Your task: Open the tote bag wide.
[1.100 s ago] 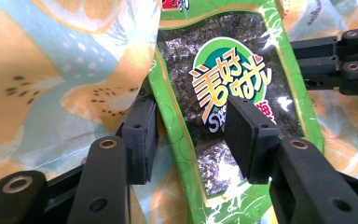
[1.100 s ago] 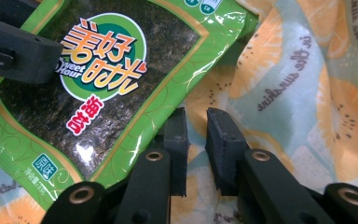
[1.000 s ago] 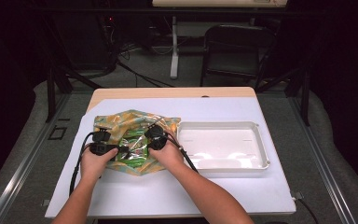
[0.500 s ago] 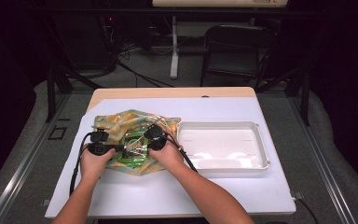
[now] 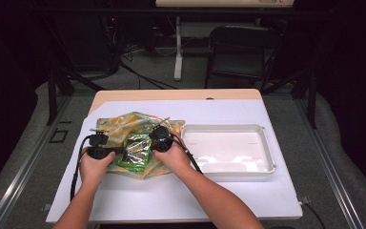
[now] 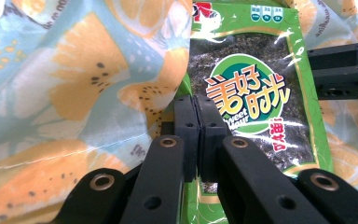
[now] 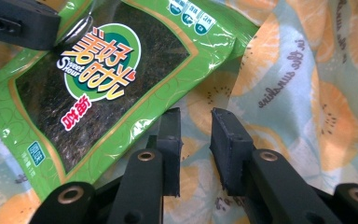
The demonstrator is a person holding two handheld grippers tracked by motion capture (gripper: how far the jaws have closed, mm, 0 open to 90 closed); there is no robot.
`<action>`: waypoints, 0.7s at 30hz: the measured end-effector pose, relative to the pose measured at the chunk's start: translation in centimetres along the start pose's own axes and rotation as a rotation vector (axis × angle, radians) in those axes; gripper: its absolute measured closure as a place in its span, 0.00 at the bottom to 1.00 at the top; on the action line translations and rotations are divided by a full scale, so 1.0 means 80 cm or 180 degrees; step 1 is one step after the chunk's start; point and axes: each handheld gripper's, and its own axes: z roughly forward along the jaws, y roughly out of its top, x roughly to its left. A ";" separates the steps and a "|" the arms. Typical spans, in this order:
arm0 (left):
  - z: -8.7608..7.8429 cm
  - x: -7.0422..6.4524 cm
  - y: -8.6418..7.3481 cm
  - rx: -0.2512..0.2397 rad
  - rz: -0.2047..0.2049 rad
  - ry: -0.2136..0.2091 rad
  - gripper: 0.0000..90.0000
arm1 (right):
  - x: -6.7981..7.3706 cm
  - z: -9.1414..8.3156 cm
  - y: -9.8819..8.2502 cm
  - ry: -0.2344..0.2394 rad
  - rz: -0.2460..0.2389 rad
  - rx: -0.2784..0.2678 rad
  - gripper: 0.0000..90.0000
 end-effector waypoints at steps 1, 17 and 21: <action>-0.001 0.000 0.000 0.0006 -0.0002 -0.0004 0.99 | 0.001 -0.001 0.000 -0.0009 0.0006 -0.0014 0.81; -0.011 -0.017 -0.005 -0.0120 0.0205 -0.0002 1.00 | 0.001 -0.029 -0.003 0.0239 0.0125 -0.0153 0.68; -0.016 -0.019 -0.007 -0.0175 0.0216 -0.0001 1.00 | -0.003 -0.027 -0.008 0.0332 0.0251 -0.0167 0.66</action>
